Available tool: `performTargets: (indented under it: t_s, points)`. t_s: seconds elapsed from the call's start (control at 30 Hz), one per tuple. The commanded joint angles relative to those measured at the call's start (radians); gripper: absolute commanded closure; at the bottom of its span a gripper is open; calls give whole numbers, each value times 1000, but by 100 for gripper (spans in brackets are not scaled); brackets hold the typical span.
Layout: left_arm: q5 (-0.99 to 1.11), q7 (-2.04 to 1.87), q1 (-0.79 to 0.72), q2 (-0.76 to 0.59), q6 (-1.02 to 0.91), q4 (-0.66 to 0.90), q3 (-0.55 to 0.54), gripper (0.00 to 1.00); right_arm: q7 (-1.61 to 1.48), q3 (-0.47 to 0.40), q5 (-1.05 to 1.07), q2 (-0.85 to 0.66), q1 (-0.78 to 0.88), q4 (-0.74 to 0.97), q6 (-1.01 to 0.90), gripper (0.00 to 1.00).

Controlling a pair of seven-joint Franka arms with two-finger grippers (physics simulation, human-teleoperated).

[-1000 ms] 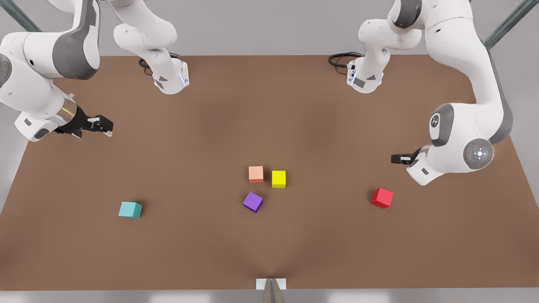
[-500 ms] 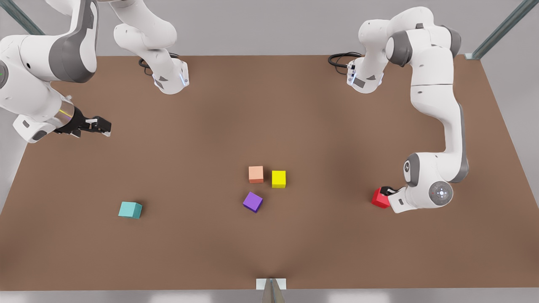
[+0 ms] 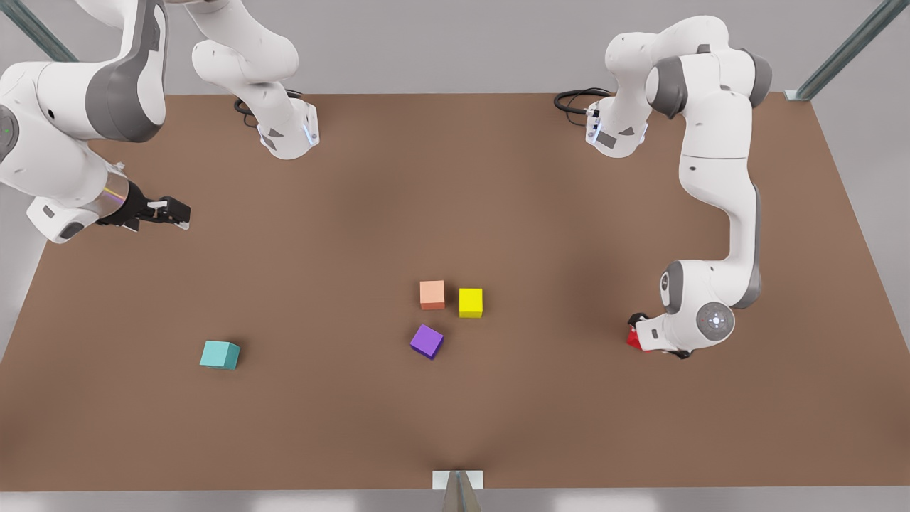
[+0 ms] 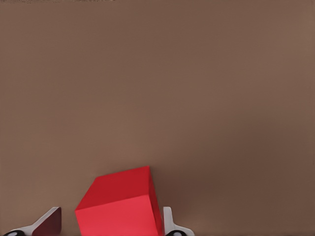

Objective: Pick up red wooden cube and pass to hand red wooden cube and place in blue wooden cube

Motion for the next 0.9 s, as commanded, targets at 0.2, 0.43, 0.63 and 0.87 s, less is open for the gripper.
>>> performTargets:
  t_s: [0.2,0.43,0.63,0.87]
  points:
    - [-2,-120,3,41,18,-14,0,0,-6,-1,0,-1,1,-4,-18,0]
    - [0,-182,7,52,3,-15,0,37,-6,-1,-1,2,1,-4,-28,0]
    - [0,-298,-17,-21,-90,-12,-32,44,-12,1,-1,9,1,-3,-28,0]
    - [-428,-931,-16,-17,-495,325,-311,44,-165,8,178,180,23,63,-12,0]
